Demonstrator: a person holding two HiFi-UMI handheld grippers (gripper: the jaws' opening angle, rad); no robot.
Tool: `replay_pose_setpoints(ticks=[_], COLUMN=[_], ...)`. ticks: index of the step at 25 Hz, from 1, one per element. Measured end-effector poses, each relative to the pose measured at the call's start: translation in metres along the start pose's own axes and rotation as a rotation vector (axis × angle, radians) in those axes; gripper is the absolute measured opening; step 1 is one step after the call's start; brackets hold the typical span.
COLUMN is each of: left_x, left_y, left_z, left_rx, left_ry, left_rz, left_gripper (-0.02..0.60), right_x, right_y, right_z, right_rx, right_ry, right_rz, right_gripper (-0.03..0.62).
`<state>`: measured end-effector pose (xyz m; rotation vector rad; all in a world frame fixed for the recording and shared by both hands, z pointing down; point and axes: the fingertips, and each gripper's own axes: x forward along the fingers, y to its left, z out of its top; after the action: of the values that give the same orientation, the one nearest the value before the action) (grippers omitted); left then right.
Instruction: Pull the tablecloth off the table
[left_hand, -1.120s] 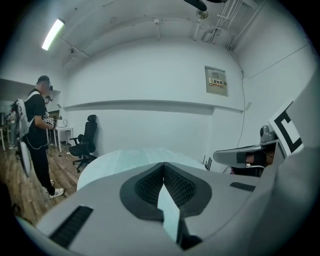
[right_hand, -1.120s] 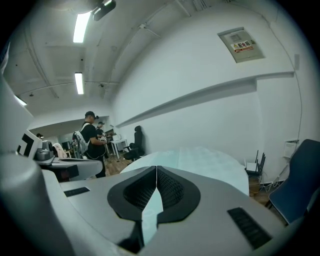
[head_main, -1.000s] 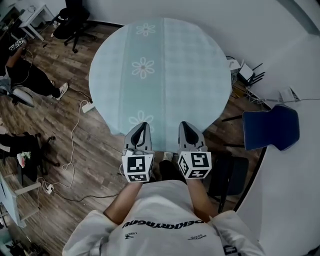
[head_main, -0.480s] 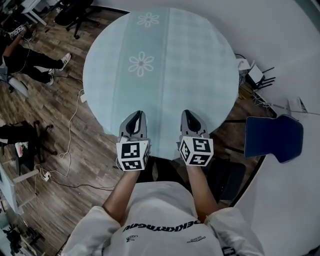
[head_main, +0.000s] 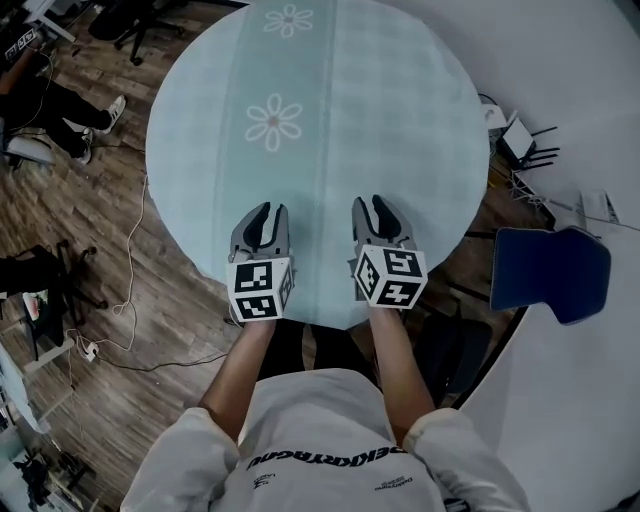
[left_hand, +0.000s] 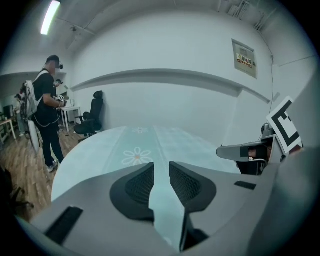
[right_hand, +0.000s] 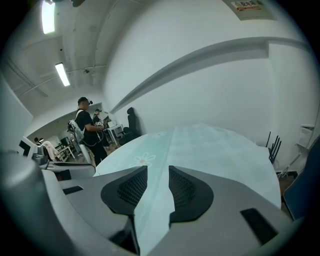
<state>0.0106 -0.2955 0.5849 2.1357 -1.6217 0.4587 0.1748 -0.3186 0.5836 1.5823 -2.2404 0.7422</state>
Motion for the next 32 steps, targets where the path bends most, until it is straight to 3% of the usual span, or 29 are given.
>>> replay_pose_setpoints(ticks=[3,9,16,32], left_x=[0.023,0.065,0.108,0.17], left_y=[0.014,0.044,0.066,0.099], left_z=[-0.007,-0.024,-0.043,-0.08], left_rx=[-0.045,-0.039,-0.023,-0.037], left_ry=[0.025,0.079,0.145,0.263], left_rz=[0.007,0.047,0.07,0.107], left_gripper=[0.121,0.203,0.244,0.252], right_x=[0.024,0.068,0.11,0.166], right_y=[-0.006,-0.033,-0.058,-0.099], right_z=[-0.007,-0.027,-0.044,-0.068], right_rx=[0.008,0.0,-0.015,-0.062], right_ry=[0.035,0.108,0.178,0.272], right_rz=[0.007,-0.043,-0.077,-0.148], right_gripper=[0.207,0.288,0.301,0.304])
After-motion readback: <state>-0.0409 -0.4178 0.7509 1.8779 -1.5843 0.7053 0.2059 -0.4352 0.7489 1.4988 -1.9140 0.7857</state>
